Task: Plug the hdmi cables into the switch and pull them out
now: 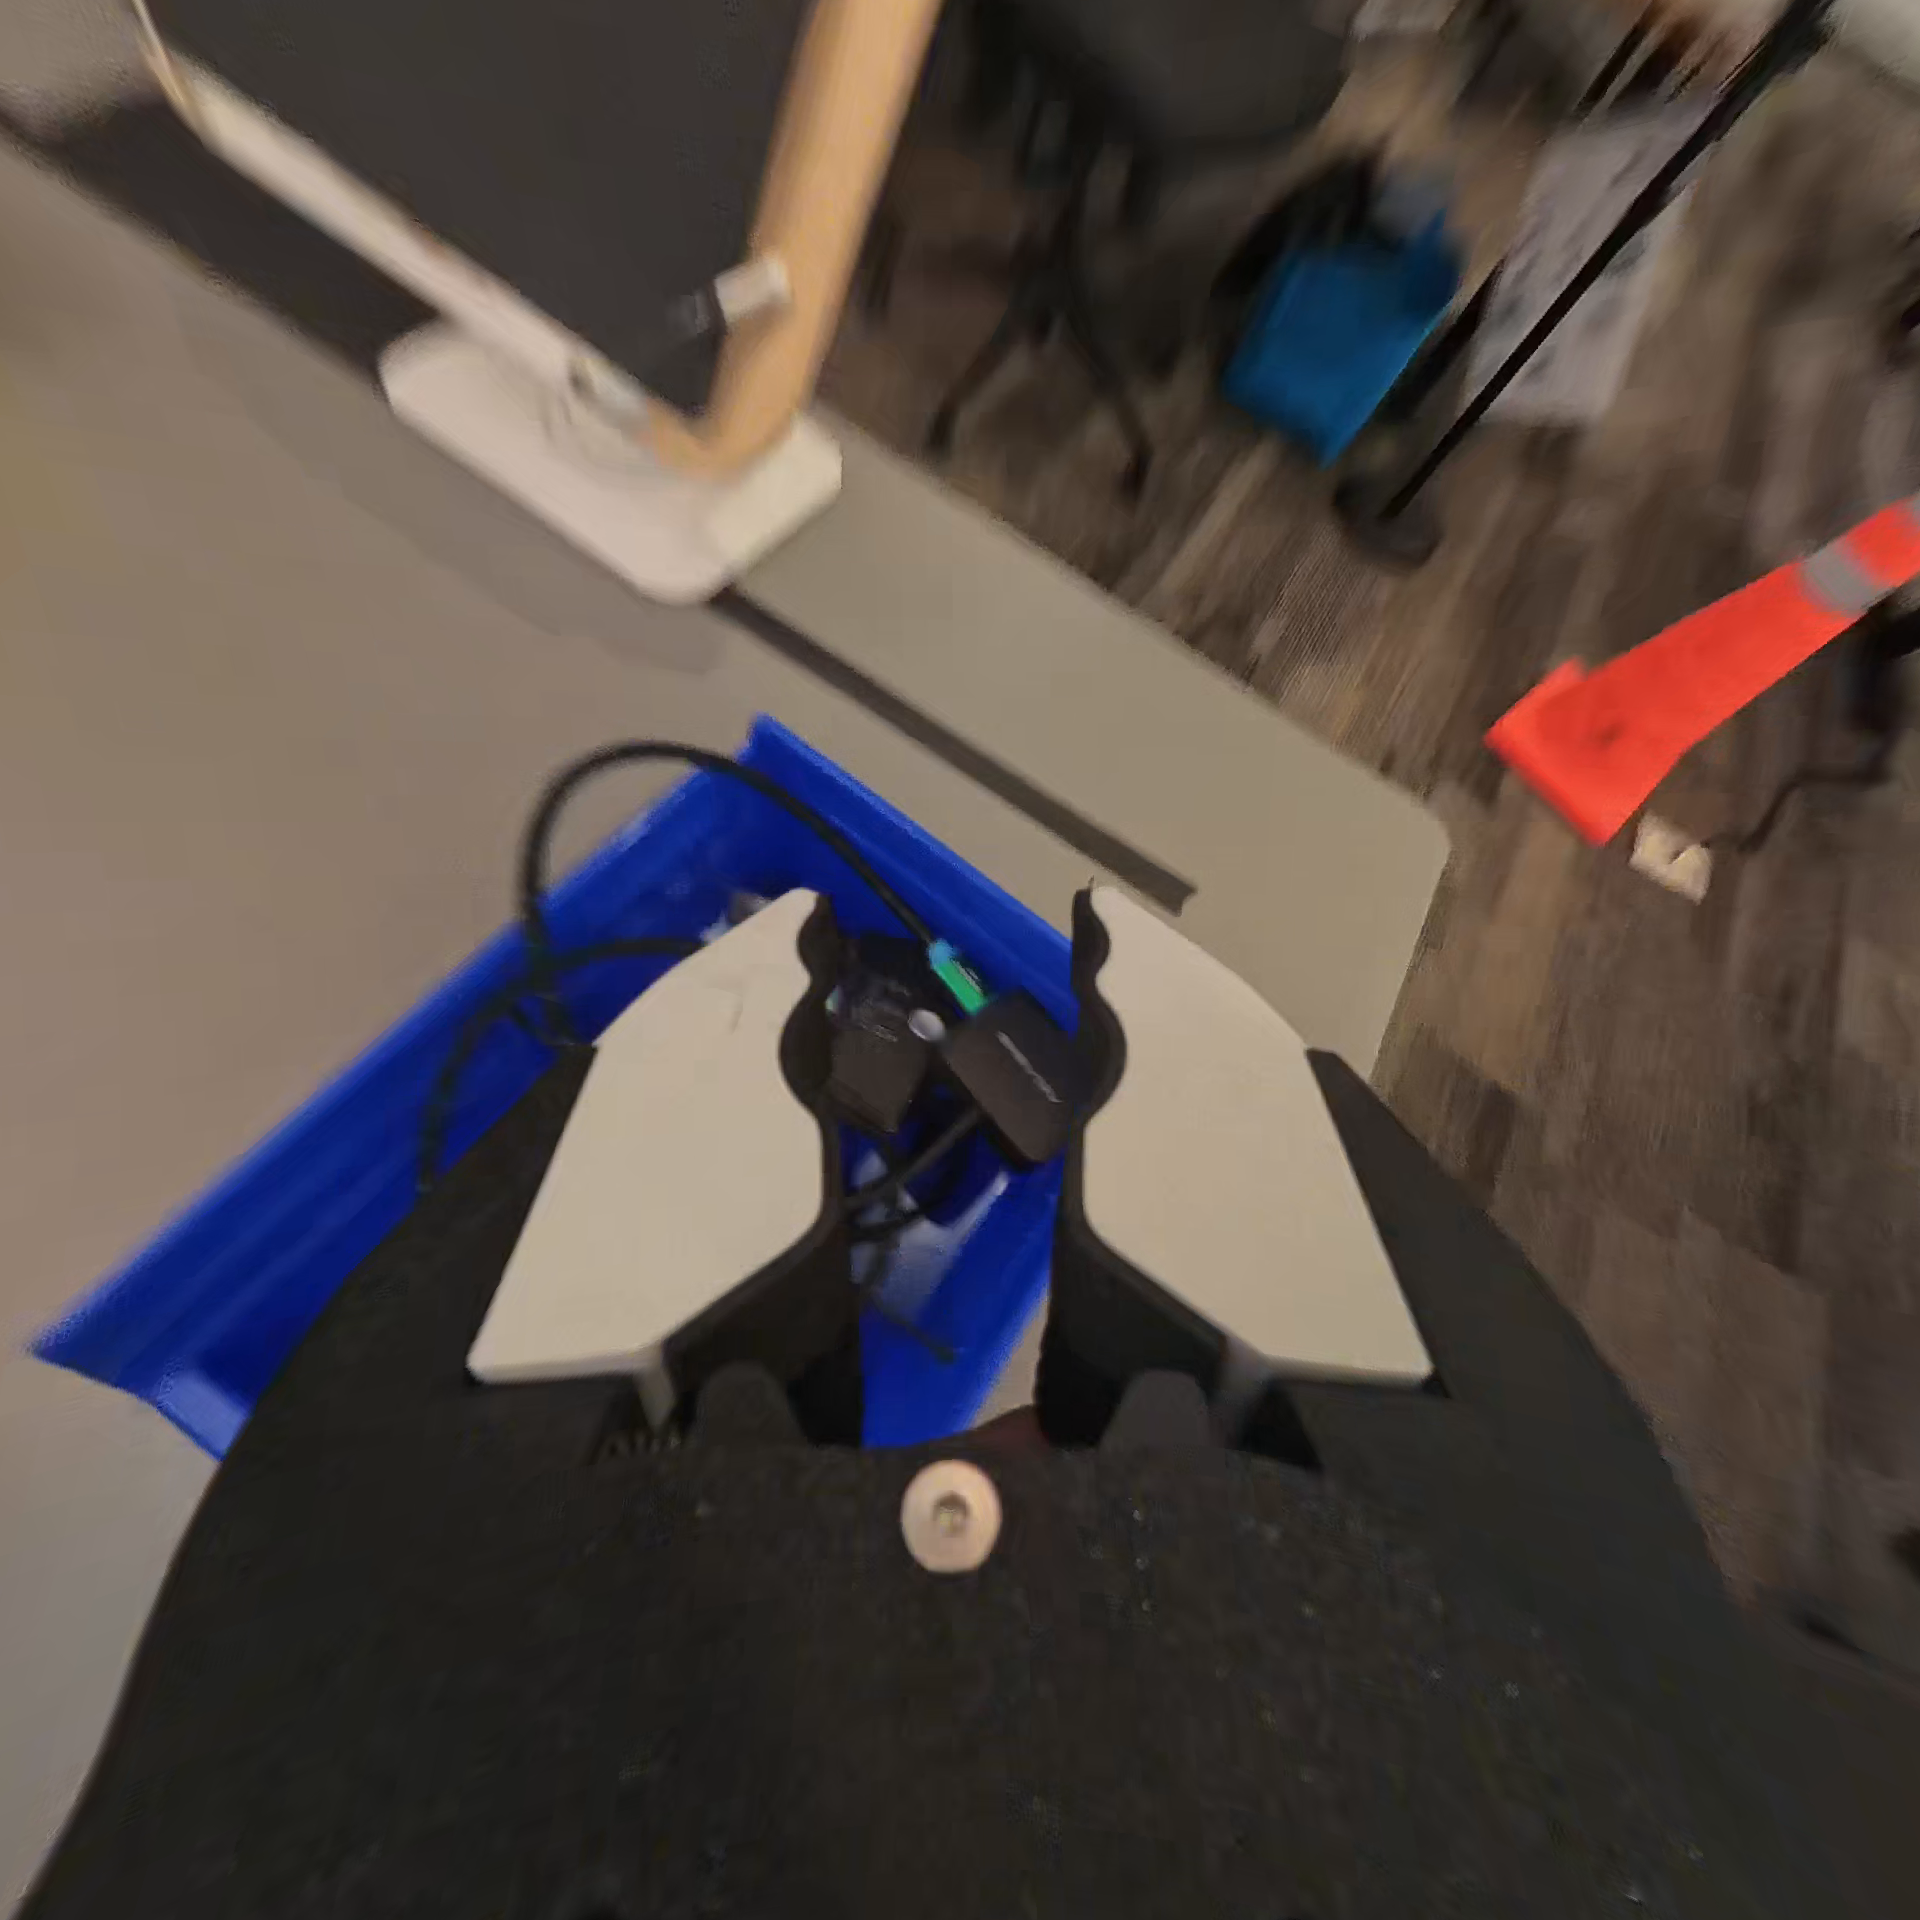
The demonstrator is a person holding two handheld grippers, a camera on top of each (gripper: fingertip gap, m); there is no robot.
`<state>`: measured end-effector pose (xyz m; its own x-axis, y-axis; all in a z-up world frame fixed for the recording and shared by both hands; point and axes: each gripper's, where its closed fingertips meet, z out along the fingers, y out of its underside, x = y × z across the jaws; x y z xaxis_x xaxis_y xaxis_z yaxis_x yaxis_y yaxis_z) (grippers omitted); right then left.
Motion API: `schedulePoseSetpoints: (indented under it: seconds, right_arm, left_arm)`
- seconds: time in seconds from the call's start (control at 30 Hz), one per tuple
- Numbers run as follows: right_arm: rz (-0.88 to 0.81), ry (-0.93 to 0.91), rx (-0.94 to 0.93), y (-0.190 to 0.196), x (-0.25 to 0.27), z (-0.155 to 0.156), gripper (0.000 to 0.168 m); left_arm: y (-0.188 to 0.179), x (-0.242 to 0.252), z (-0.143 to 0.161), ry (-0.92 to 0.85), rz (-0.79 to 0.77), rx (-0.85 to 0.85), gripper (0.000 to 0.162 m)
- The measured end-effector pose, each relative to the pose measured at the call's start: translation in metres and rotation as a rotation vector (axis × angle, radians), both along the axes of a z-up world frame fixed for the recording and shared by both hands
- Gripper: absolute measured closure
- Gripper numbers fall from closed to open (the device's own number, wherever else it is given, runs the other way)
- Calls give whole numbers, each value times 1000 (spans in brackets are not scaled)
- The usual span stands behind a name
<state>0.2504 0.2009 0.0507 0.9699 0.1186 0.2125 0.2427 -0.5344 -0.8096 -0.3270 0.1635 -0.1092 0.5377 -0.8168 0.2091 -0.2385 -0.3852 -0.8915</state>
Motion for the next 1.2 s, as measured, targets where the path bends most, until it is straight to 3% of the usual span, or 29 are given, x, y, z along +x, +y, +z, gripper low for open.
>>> schedulePoseSetpoints:
  seconds: [0.1,0.17,0.3,0.4,0.53,0.7,0.87,1.03,1.2]
  right_arm:
    - [-159,70,338,-68,-35,11,129]
    - [-242,161,490,-116,-65,-13,131]
    - [-362,370,479,-174,-126,-107,140]
    - [-459,243,383,-206,-145,-156,137]
    - [-417,280,420,-210,-156,-151,135]
    - [-404,154,363,-204,-150,-165,131]
    - [-403,131,361,-204,-149,-164,132]
    - [-402,122,370,-206,-148,-161,132]
    - [-343,121,378,-192,-159,-162,144]
  left_arm:
    - [19,-41,29,-62,145,137,135]
    - [21,-62,34,-43,216,208,135]
    - [16,-83,27,-47,318,242,132]
    - [12,-76,27,-77,312,216,129]
    - [17,-70,18,-20,320,250,129]
    - [8,-48,4,-26,224,123,129]
    - [13,-55,-6,108,258,194,129]
    - [8,-47,-6,80,230,168,129]
    - [8,-51,-8,121,251,188,129]
